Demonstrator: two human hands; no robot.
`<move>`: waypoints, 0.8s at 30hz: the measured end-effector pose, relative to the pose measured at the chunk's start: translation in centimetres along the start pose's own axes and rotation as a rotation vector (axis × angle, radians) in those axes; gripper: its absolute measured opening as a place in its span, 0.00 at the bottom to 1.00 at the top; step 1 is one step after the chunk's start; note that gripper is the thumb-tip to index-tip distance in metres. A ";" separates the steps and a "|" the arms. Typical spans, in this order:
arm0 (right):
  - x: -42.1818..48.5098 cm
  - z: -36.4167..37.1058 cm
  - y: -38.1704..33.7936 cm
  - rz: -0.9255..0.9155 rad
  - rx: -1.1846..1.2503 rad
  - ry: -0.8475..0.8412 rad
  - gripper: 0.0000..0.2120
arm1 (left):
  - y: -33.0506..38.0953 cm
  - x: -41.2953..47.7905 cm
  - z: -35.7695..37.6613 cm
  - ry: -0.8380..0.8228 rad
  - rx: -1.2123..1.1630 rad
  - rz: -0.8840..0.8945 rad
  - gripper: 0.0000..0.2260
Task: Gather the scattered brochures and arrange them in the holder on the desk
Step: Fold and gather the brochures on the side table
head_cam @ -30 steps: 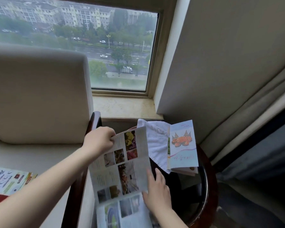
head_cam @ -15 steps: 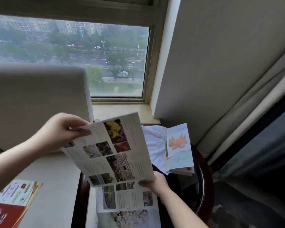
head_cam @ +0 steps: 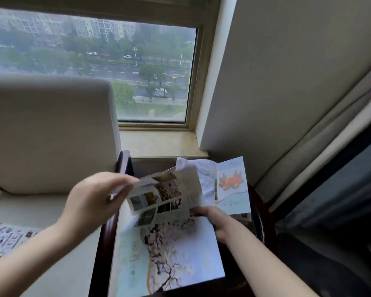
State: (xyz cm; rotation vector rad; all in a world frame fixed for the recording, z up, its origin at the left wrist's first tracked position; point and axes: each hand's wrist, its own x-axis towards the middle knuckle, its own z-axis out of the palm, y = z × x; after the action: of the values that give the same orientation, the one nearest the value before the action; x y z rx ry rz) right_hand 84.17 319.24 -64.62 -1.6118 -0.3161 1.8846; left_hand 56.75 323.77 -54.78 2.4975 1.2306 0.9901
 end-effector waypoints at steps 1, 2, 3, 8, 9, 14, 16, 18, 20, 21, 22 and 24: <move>-0.1 -0.2 -0.5 0.004 0.022 -0.011 0.12 | 0.7 -0.6 0.4 -0.047 -0.012 0.041 0.12; -0.1 -0.5 -0.9 -0.009 0.034 -0.029 0.12 | 1.2 -1.1 0.8 -0.111 -0.032 0.069 0.11; 0.0 -0.8 -1.1 -0.027 0.045 -0.050 0.12 | 1.5 -1.8 1.3 -0.195 -0.069 0.089 0.10; 0.1 -2.5 -1.7 -0.076 0.091 -0.115 0.17 | 1.8 -2.5 4.3 -0.522 -0.269 -0.030 0.17; 0.2 -2.9 -1.8 -0.091 0.085 -0.128 0.18 | 1.4 -2.0 5.1 -0.481 -0.218 -0.042 0.19; -0.9 -3.0 -2.5 -0.043 -0.090 -0.210 0.14 | -0.5 1.9 7.9 -0.722 -0.108 -0.308 0.51; -1.4 -2.7 -3.1 -0.022 -0.191 -0.269 0.16 | -0.5 2.7 8.5 -0.786 -0.245 -0.394 0.51; -1.5 -2.9 -3.4 -0.024 -0.230 -0.304 0.18 | -0.6 3.2 8.6 -0.739 -0.406 -0.490 0.37; -1.7 -4.2 -3.8 -0.057 -0.192 -0.338 0.24 | -1.1 3.3 8.1 -0.657 -0.538 -0.581 0.19; -2.0 -5.3 -4.0 -0.061 -0.174 -0.373 0.27 | -1.6 3.2 7.6 -0.619 -0.614 -0.606 0.16; -2.4 -6.4 -4.2 -0.051 -0.164 -0.404 0.28 | -2.0 3.0 7.0 -0.579 -0.692 -0.623 0.15; -3.1 -8.9 -4.3 -0.014 -0.173 -0.418 0.30 | -2.8 2.4 6.0 -0.494 -0.809 -0.659 0.16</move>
State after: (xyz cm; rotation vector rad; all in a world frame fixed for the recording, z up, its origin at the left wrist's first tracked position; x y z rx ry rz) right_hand 94.11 318.75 -61.72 -1.3013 -0.6803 2.2269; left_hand 59.85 328.05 -59.37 1.4329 1.0668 0.4930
